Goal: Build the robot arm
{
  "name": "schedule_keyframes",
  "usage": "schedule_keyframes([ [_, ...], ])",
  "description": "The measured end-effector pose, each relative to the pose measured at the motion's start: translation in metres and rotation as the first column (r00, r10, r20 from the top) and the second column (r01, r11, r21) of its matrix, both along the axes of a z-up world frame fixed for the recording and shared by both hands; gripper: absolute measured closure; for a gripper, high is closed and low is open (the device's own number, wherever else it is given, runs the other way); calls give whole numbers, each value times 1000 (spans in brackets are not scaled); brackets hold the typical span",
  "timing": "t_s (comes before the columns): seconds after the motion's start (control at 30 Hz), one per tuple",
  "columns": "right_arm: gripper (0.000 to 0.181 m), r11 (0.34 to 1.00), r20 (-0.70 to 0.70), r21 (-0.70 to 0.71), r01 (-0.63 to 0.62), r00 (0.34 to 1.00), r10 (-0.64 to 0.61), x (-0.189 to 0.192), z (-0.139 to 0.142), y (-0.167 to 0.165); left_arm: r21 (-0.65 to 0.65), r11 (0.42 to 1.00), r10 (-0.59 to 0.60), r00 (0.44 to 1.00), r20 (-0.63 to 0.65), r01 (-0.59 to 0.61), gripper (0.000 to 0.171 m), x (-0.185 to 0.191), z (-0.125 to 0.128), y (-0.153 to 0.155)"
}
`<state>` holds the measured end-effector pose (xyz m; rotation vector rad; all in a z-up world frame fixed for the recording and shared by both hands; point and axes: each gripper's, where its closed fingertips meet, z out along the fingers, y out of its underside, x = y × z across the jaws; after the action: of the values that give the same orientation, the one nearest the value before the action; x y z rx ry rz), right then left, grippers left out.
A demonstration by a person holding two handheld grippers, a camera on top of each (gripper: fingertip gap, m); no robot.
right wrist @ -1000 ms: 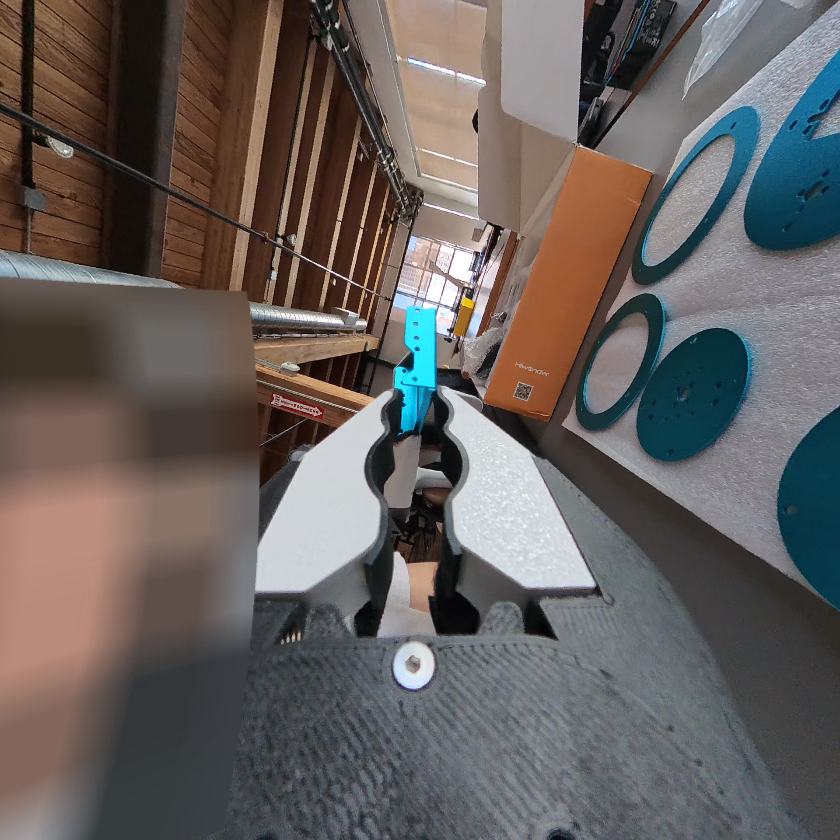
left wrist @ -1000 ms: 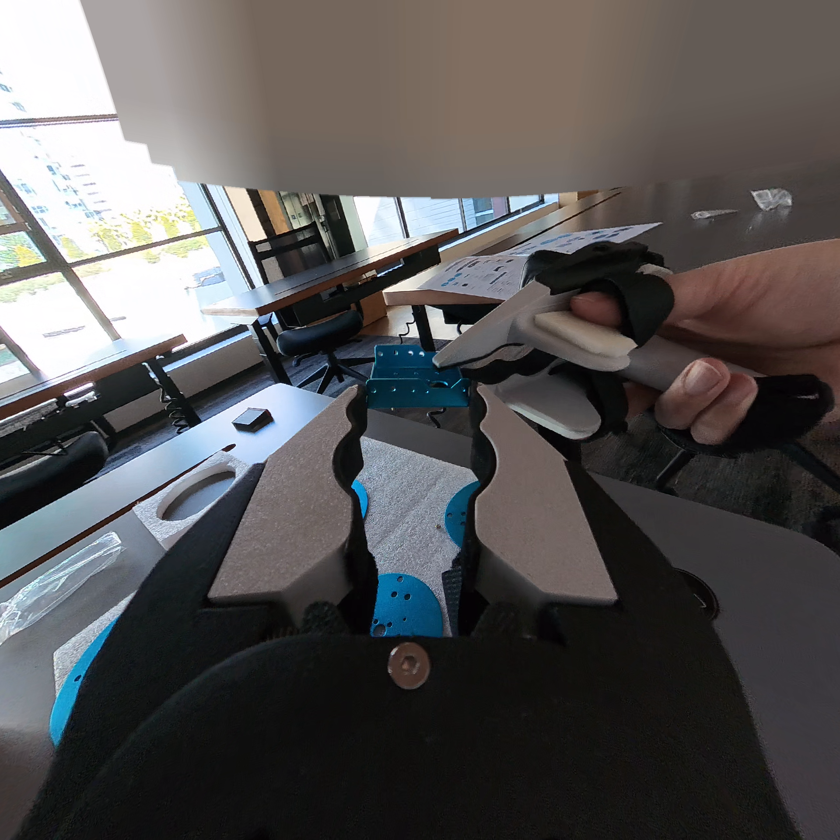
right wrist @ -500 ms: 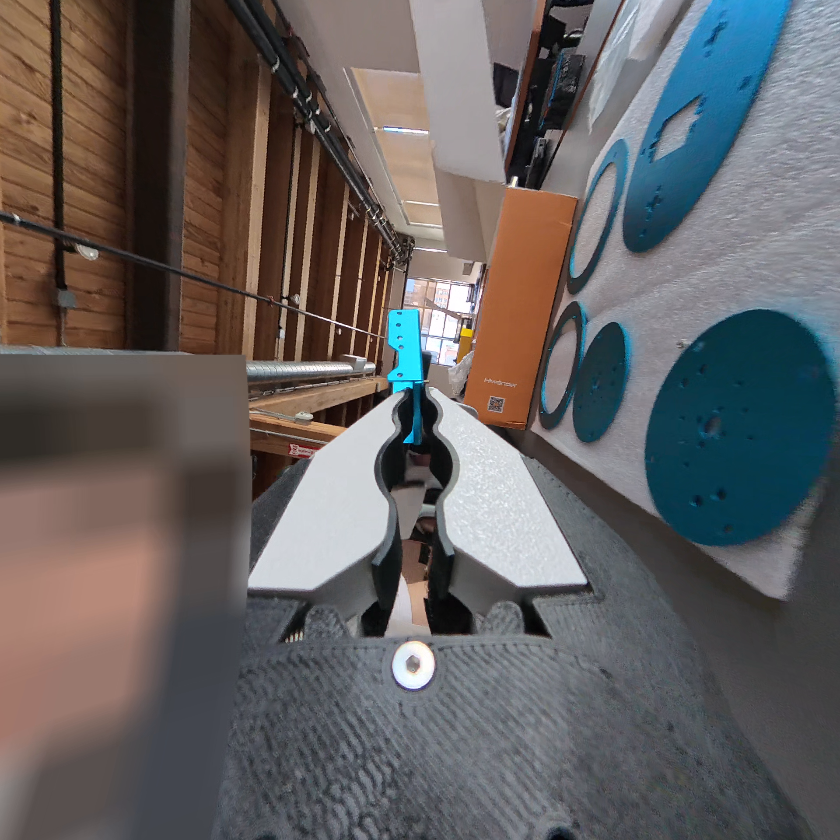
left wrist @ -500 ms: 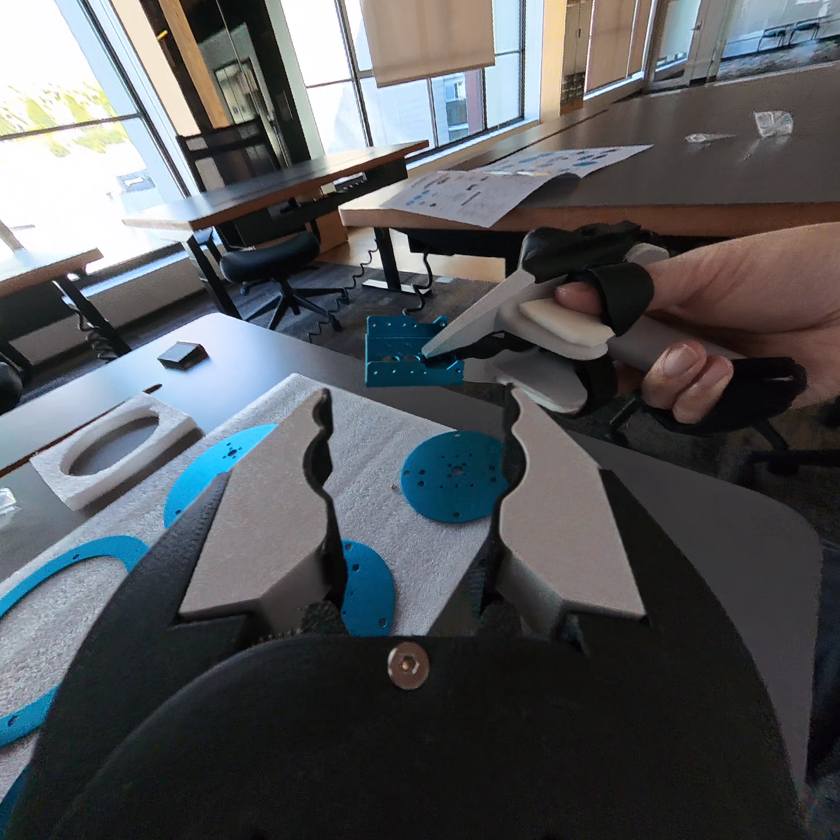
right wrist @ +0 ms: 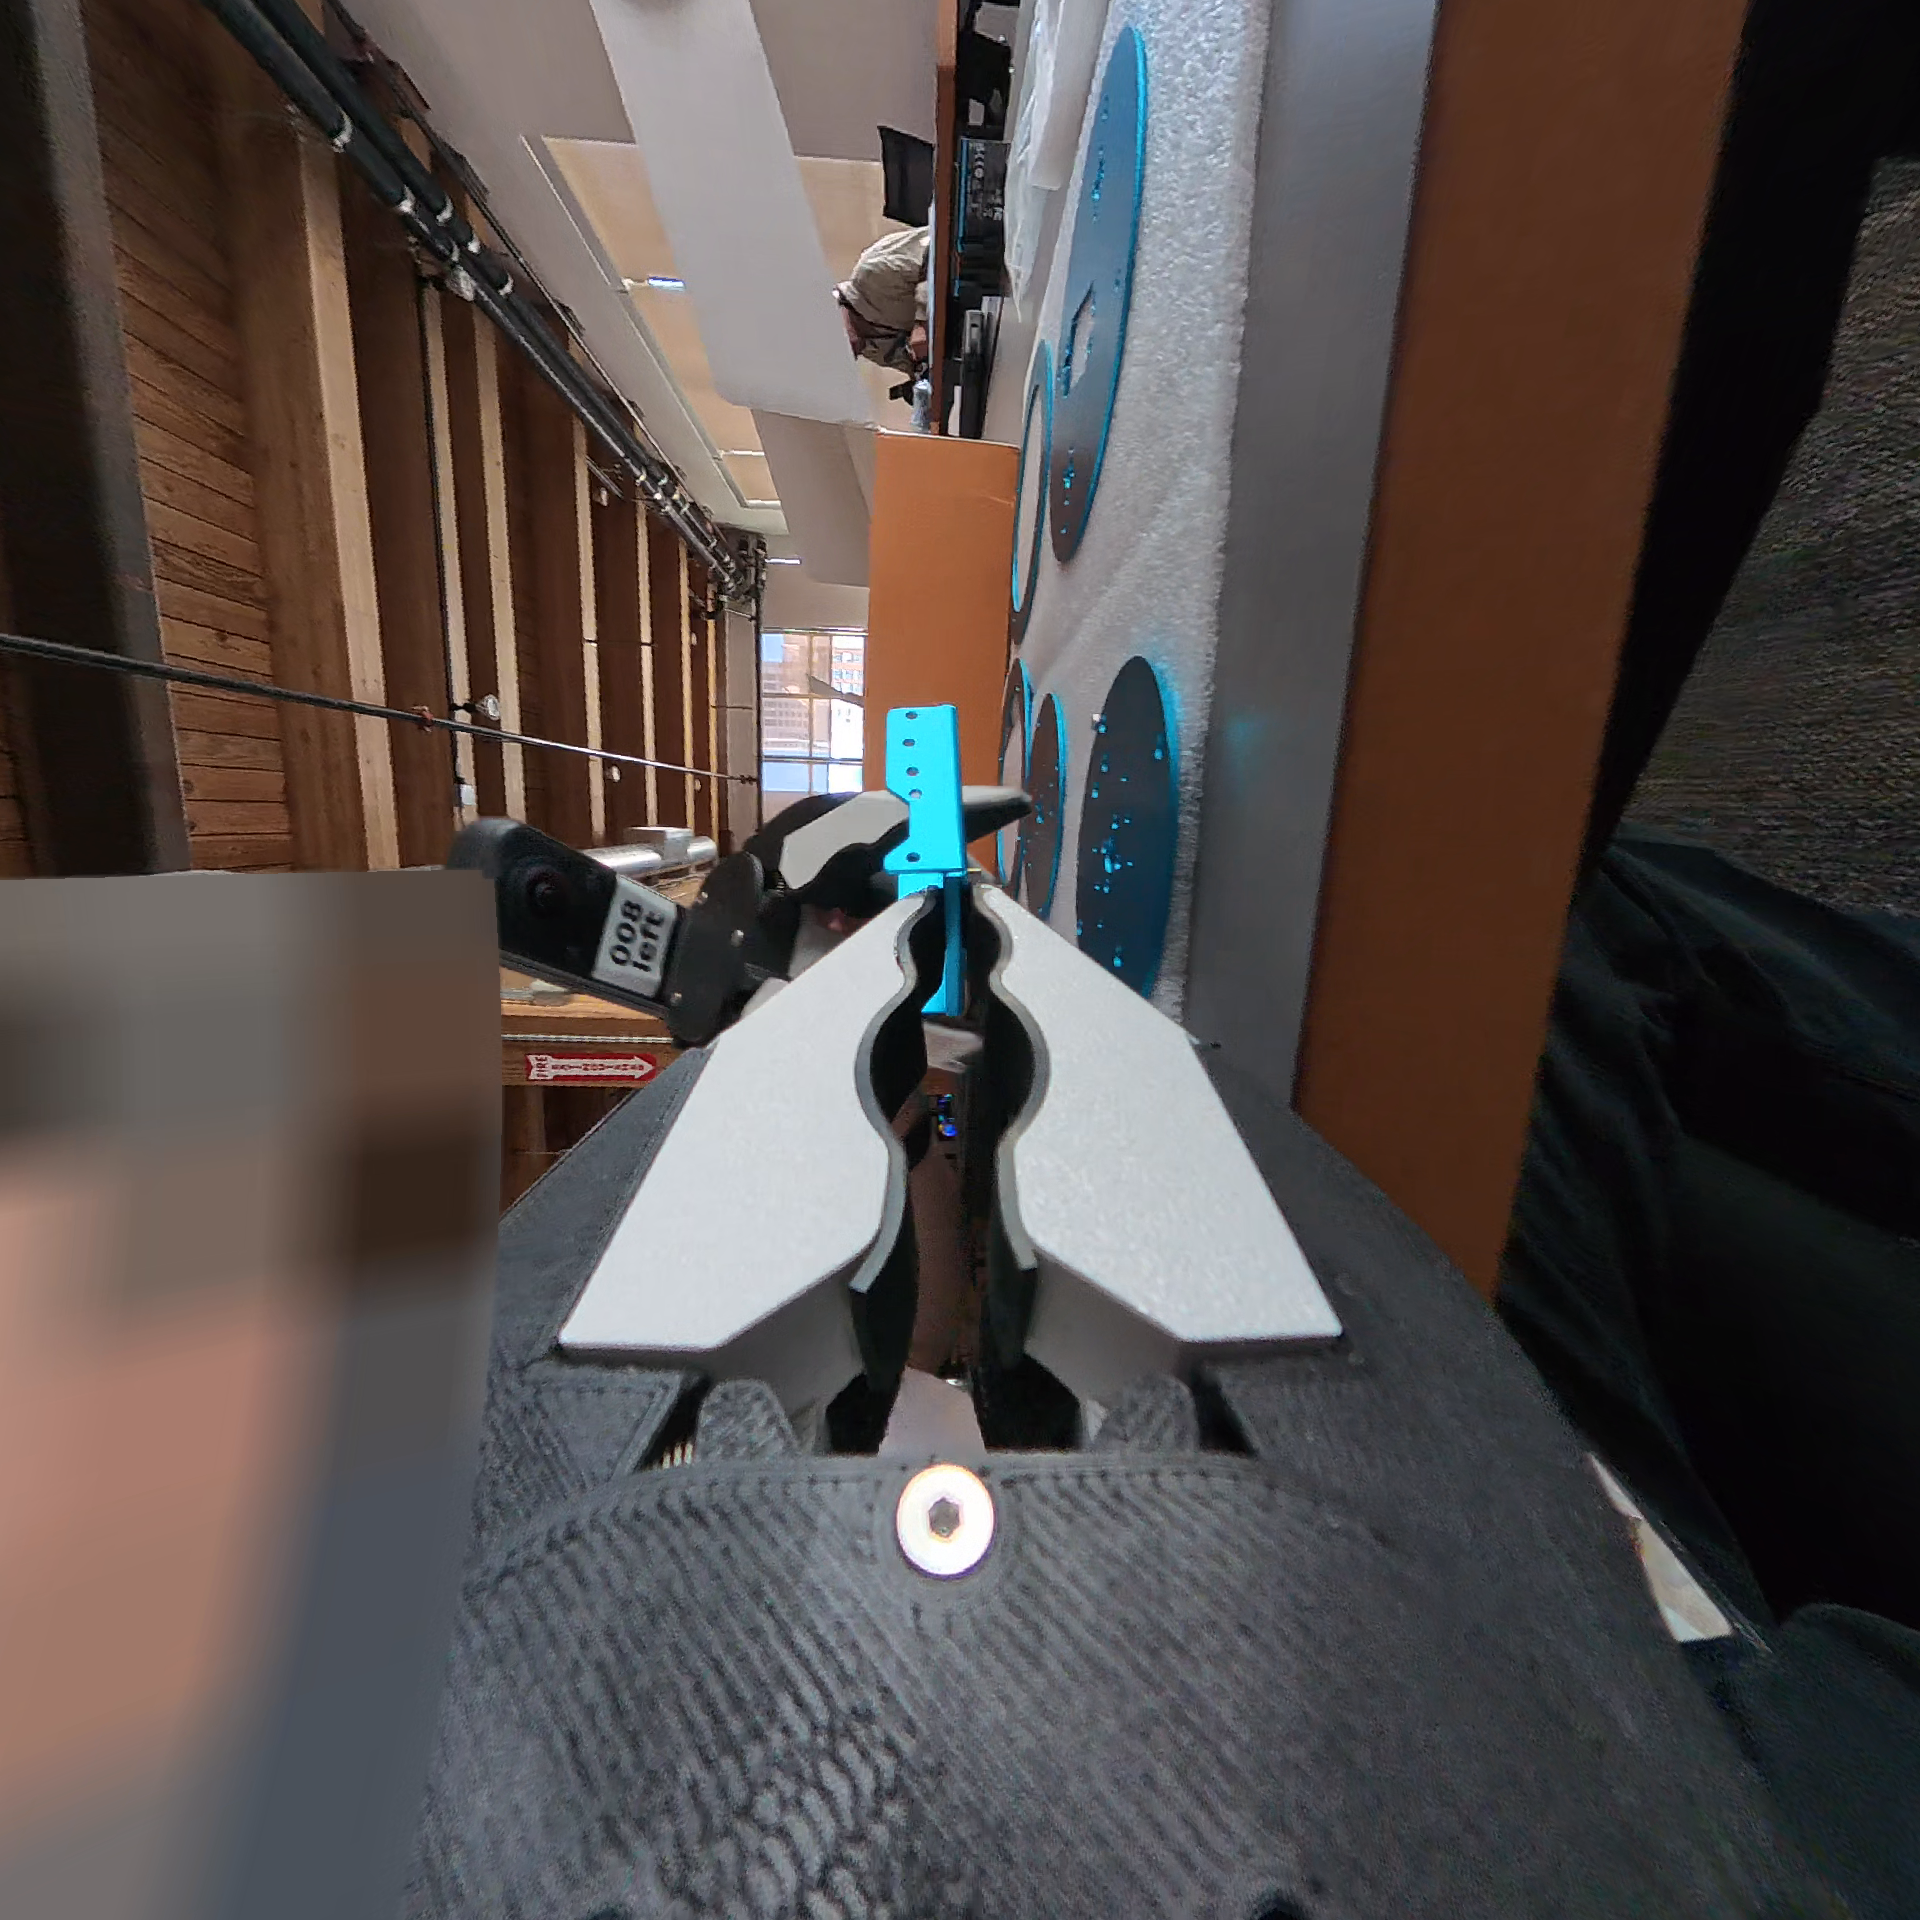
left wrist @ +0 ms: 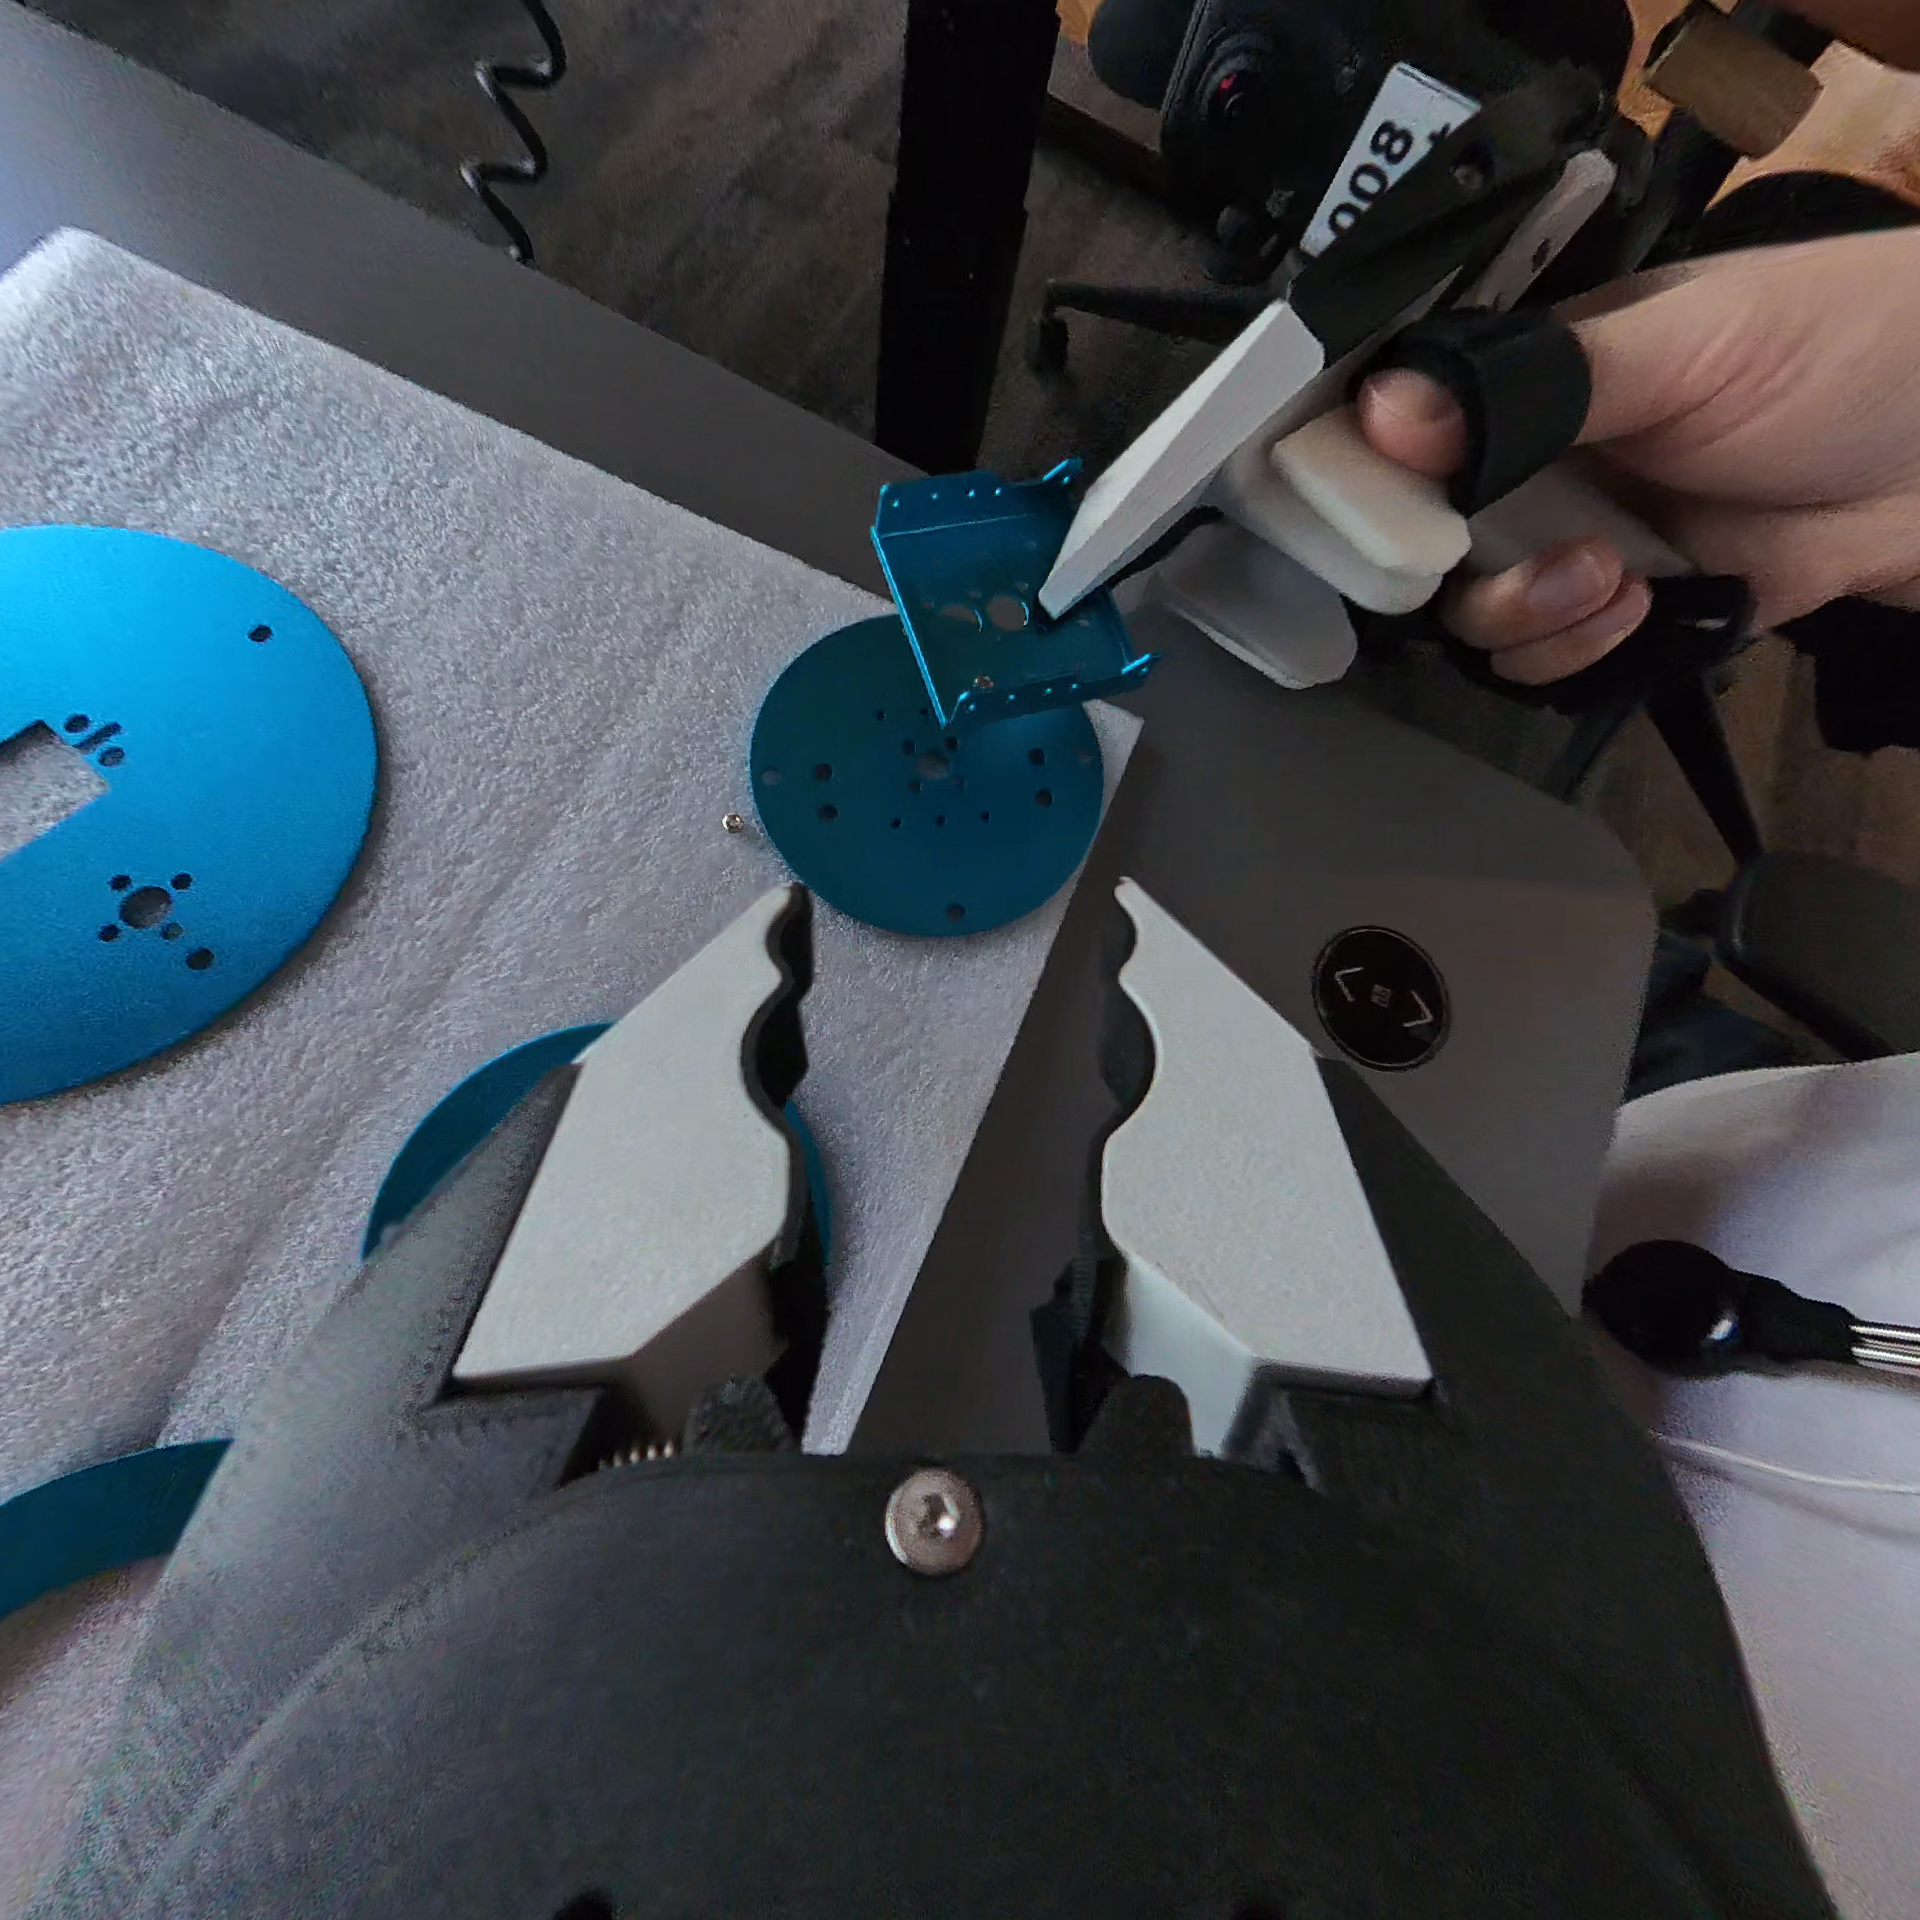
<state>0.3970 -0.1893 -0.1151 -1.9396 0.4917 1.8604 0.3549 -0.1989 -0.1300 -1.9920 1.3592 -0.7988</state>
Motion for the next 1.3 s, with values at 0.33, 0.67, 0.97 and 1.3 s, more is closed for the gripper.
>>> schedule_keyframes([
  [0.33, 180, 997, 104, -2, -71, 992, 71, 8, -14, 0, -499, 849, 173, 984, -53, -176, 145, -7, -6, 14],
  [0.67, 180, 993, 111, -18, -116, 987, 117, 10, -20, 2, -647, 731, 226, 972, -68, -215, 144, -5, -10, 23],
  [0.97, 180, 995, 120, 1, -98, 988, 97, 11, -20, 7, -686, 702, 180, 980, -90, -192, 149, 0, -10, 20],
  [1.3, 180, 986, 114, 31, -166, 980, 161, 3, 8, 39, -475, 869, 173, 984, 35, -136, 128, -6, 15, 34],
])
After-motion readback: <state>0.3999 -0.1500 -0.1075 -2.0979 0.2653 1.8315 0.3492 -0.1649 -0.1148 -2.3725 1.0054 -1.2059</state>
